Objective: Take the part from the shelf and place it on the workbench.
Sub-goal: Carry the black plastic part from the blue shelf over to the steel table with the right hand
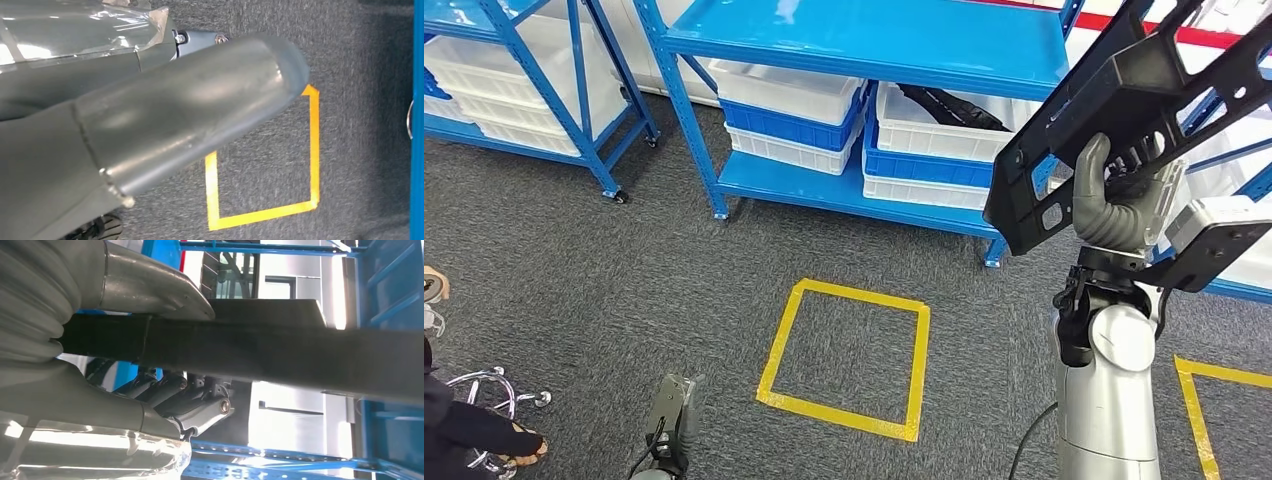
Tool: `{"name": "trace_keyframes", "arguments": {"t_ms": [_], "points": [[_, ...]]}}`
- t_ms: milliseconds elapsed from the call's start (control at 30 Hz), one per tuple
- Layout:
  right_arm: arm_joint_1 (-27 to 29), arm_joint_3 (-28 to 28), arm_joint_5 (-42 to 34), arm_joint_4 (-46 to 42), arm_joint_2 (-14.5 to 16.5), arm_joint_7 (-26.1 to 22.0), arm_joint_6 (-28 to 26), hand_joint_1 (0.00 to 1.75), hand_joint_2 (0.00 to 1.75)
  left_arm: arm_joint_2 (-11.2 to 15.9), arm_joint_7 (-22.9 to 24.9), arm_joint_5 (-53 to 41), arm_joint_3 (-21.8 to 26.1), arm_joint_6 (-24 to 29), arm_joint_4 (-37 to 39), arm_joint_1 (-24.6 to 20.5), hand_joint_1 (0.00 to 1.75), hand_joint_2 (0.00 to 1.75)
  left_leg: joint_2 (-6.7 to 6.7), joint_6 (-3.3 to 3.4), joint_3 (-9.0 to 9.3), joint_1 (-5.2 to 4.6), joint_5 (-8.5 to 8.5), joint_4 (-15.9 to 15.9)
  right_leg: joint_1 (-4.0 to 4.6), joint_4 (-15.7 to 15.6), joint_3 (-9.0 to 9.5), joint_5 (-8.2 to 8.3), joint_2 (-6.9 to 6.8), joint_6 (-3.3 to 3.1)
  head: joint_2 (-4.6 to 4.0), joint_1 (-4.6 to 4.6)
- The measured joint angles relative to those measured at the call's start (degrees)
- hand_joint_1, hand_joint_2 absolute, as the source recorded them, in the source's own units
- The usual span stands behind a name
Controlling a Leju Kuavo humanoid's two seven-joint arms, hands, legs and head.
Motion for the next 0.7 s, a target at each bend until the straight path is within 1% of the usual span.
{"name": "trace_keyframes", "arguments": {"t_ms": [33, 67, 100, 133, 167, 200, 233, 267, 300, 333, 367, 400, 433, 467, 500, 533, 567, 600, 633, 667, 700], "points": [[0.13, -0.02, -0.01, 0.07, -0.02, 0.0, -0.01, 1.75, 1.75, -0.01, 0.0, 0.01, -0.03, -0.01, 0.0, 0.01, 0.0, 0.0, -0.01, -0.08, -0.47, -0.03, 0.39, 0.02, 0.03, -0.58, 0.96, 0.34, 0.0, 0.41, 0.01, 0.02], [0.2, -0.04, -0.01, 0.12, -0.02, 0.0, -0.01, 1.75, 1.75, -0.02, 0.0, 0.01, -0.05, -0.01, 0.0, 0.01, 0.0, 0.0, -0.03, -0.22, -0.86, -0.05, 0.75, 0.04, 0.02, -3.47, 3.05, 1.4, -0.01, 0.84, 0.01, 0.01], [0.2, -0.05, -0.01, 0.14, -0.01, 0.0, -0.02, 1.75, 1.75, -0.02, 0.0, 0.02, -0.08, -0.01, 0.0, 0.01, 0.0, 0.0, -0.04, -0.41, -1.18, -0.05, 1.08, 0.07, -0.02, -7.8, 5.81, 2.6, -0.02, 1.13, 0.01, 0.02], [0.17, -0.05, -0.01, 0.14, 0.0, 0.0, -0.02, 1.75, 1.75, -0.03, 0.0, 0.02, -0.1, -0.01, 0.0, 0.0, 0.0, 0.0, -0.05, -0.68, -1.5, -0.11, 1.44, 0.09, 0.12, -11.89, 8.39, 3.55, 0.01, 1.17, 0.01, 0.0], [0.17, -0.05, 0.0, 0.14, 0.01, -0.01, -0.02, 1.75, 1.75, -0.03, 0.0, 0.02, -0.14, -0.01, 0.0, -0.01, 0.0, 0.0, -0.05, -0.99, -1.71, -0.16, 1.82, 0.06, 0.27, -14.82, 10.1, 4.22, 0.06, 1.06, 0.01, -0.05], [0.15, -0.05, 0.0, 0.14, 0.01, -0.02, -0.02, 1.75, 1.75, -0.04, 0.0, 0.02, -0.17, -0.01, 0.0, -0.02, 0.0, 0.0, -0.04, -1.33, -1.88, -0.2, 2.21, 0.03, 0.46, -16.39, 10.79, 4.49, 0.12, 0.83, 0.01, -0.05], [0.16, -0.06, 0.01, 0.15, 0.02, -0.02, -0.02, 1.75, 1.75, -0.05, 0.0, 0.02, -0.22, -0.01, 0.0, -0.02, 0.0, 0.0, -0.04, -1.66, -2.0, -0.22, 2.64, -0.09, 0.69, -16.66, 10.72, 4.68, 0.18, 0.53, 0.01, -0.11], [0.17, -0.08, 0.01, 0.15, 0.01, -0.03, -0.02, 1.75, 1.75, -0.04, 0.0, 0.05, -0.28, -0.02, 0.0, -0.01, 0.0, 0.0, -0.08, -2.0, -2.07, -0.21, 3.01, -0.22, 0.56, -16.76, 10.26, 5.06, 0.17, 0.18, 0.01, -0.11], [0.12, -0.11, 0.02, 0.16, 0.02, -0.03, -0.03, 1.75, 1.75, -0.01, 0.01, 0.09, -0.32, -0.02, 0.0, 0.0, 0.0, 0.0, -0.15, -2.34, -2.28, -0.12, 2.86, -0.1, 0.36, -16.87, 10.02, 5.41, 0.1, -0.24, 0.01, -0.08], [0.08, -0.14, 0.04, 0.17, 0.06, -0.02, -0.03, 1.75, 1.75, 0.04, 0.03, 0.15, -0.35, 0.0, 0.0, 0.0, 0.0, 0.0, -0.21, -2.65, -2.67, -0.02, 1.86, 0.64, 0.09, -16.94, 9.81, 5.87, 0.04, -0.82, 0.01, -0.17], [0.05, -0.19, 0.1, 0.17, 0.12, -0.02, -0.04, 1.75, 1.75, 0.09, 0.05, 0.22, -0.37, 0.05, 0.0, 0.01, 0.0, 0.0, -0.27, -2.97, -3.35, 0.08, -0.04, 2.48, -0.17, -17.05, 9.49, 6.35, -0.03, -1.4, 0.01, -0.22], [0.02, -0.22, 0.16, 0.2, 0.19, -0.02, -0.04, 1.75, 1.75, 0.14, 0.1, 0.32, -0.37, 0.15, 0.0, 0.01, 0.0, 0.0, -0.29, -3.24, -4.35, 0.22, -2.75, 5.58, -0.22, -17.04, 9.18, 6.78, -0.08, -1.82, 0.01, -0.28], [0.03, -0.25, 0.23, 0.25, 0.27, -0.02, -0.04, 1.75, 1.75, 0.14, 0.15, 0.49, -0.38, 0.31, 0.01, 0.02, 0.0, 0.0, -0.27, -3.52, -5.49, 0.31, -5.49, 9.54, -0.19, -17.02, 8.67, 7.18, -0.08, -2.14, 0.01, -0.36], [0.04, -0.27, 0.29, 0.37, 0.38, 0.0, -0.04, 1.75, 1.75, 0.15, 0.18, 0.75, -0.38, 0.5, 0.01, 0.04, 0.0, 0.0, -0.27, -3.78, -6.43, 0.41, -7.45, 13.43, -0.13, -17.01, 8.14, 7.58, -0.09, -2.24, 0.01, -0.35], [0.04, -0.27, 0.31, 0.57, 0.51, 0.03, -0.04, 1.75, 1.75, 0.15, 0.21, 1.08, -0.38, 0.75, 0.02, 0.08, 0.0, 0.0, -0.26, -3.97, -6.78, 0.5, -8.28, 16.11, -0.1, -16.97, 7.62, 7.99, -0.1, -2.21, 0.01, -0.35], [0.04, -0.29, 0.31, 0.84, 0.7, 0.07, -0.03, 1.75, 1.75, 0.16, 0.22, 1.43, -0.38, 1.01, 0.02, 0.11, 0.0, 0.0, -0.26, -4.06, -6.18, 0.6, -7.91, 16.81, -0.08, -16.91, 7.14, 8.35, -0.09, -2.07, 0.01, -0.36], [0.0, -0.32, 0.28, 1.14, 0.93, 0.11, -0.02, 1.75, 1.75, 0.17, 0.18, 1.75, -0.37, 1.28, 0.02, 0.13, 0.0, 0.0, -0.26, -4.04, -4.49, 0.69, -6.72, 15.29, -0.08, -16.84, 6.72, 8.66, -0.07, -1.93, 0.01, -0.35], [-0.09, -0.35, 0.25, 1.46, 1.18, 0.16, 0.0, 1.75, 1.75, 0.18, 0.1, 2.07, -0.37, 1.53, 0.02, 0.13, 0.0, 0.0, -0.26, -3.91, -1.85, 0.75, -5.39, 11.84, -0.09, -16.74, 6.42, 8.89, -0.05, -1.77, 0.01, -0.37], [-0.24, -0.39, 0.22, 1.77, 1.44, 0.25, 0.02, 1.75, 1.75, 0.19, -0.03, 2.34, -0.36, 1.69, 0.01, 0.13, 0.0, 0.0, -0.28, -3.69, 1.1, 0.73, -4.65, 7.67, 0.0, -16.62, 6.12, 9.08, -0.03, -1.56, 0.01, -0.37], [-0.46, -0.43, 0.21, 2.09, 1.67, 0.38, 0.04, 1.75, 1.75, 0.19, -0.21, 2.53, -0.36, 1.78, 0.01, 0.14, 0.0, 0.0, -0.31, -3.48, 3.5, 0.65, -4.35, 4.03, 0.09, -16.53, 5.9, 9.3, -0.04, -1.3, 0.01, -0.32], [-0.66, -0.46, 0.21, 2.4, 1.85, 0.52, 0.05, 1.75, 1.75, 0.15, -0.38, 2.66, -0.37, 1.75, 0.01, 0.2, 0.0, 0.0, -0.35, -3.26, 5.0, 0.5, -4.4, 1.55, 0.17, -16.5, 5.73, 9.56, -0.07, -0.91, 0.01, -0.31]]}}
